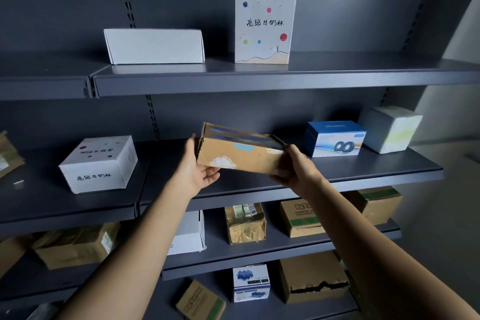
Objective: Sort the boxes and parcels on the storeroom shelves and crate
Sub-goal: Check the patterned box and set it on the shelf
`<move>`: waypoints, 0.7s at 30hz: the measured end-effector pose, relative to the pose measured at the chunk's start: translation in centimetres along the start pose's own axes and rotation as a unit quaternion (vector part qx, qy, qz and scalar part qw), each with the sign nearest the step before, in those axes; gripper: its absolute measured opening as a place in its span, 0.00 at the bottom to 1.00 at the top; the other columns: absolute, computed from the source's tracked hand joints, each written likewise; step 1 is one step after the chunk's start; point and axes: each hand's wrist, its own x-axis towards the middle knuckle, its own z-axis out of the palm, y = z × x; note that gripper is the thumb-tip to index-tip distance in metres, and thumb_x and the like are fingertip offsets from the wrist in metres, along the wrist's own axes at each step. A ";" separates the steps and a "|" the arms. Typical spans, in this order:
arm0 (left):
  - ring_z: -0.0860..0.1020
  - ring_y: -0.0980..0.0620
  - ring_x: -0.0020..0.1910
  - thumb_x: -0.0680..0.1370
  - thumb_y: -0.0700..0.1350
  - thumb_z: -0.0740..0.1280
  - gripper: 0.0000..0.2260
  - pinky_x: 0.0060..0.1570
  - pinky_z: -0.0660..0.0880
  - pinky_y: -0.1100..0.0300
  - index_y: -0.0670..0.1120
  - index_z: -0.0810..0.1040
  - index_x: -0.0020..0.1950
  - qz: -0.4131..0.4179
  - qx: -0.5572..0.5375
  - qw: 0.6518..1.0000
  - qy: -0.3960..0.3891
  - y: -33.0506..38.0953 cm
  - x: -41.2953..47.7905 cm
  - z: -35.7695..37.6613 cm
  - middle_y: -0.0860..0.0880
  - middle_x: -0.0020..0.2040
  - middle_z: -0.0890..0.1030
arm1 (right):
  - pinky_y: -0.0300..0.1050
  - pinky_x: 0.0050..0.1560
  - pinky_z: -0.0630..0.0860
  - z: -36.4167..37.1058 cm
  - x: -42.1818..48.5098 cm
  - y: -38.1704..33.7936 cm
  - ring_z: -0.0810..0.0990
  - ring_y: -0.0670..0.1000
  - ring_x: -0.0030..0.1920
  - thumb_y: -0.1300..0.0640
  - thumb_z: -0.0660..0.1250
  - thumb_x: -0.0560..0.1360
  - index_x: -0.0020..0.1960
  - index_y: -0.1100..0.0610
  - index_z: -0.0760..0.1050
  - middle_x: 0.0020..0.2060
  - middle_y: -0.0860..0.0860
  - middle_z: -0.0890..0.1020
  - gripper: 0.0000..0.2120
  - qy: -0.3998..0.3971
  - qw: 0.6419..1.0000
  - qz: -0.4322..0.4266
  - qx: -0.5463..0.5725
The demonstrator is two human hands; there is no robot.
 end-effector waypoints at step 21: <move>0.78 0.52 0.45 0.78 0.52 0.66 0.08 0.44 0.76 0.55 0.48 0.75 0.51 0.041 -0.049 0.998 0.005 -1.7 -0.9 5.1 0.48 0.47 0.80 | 0.55 0.48 0.79 0.6 -2.3 0.1 0.80 0.57 0.56 0.38 0.60 0.78 0.64 0.48 0.63 0.60 0.56 0.75 0.20 0.012 0.994 -0.037 -0.101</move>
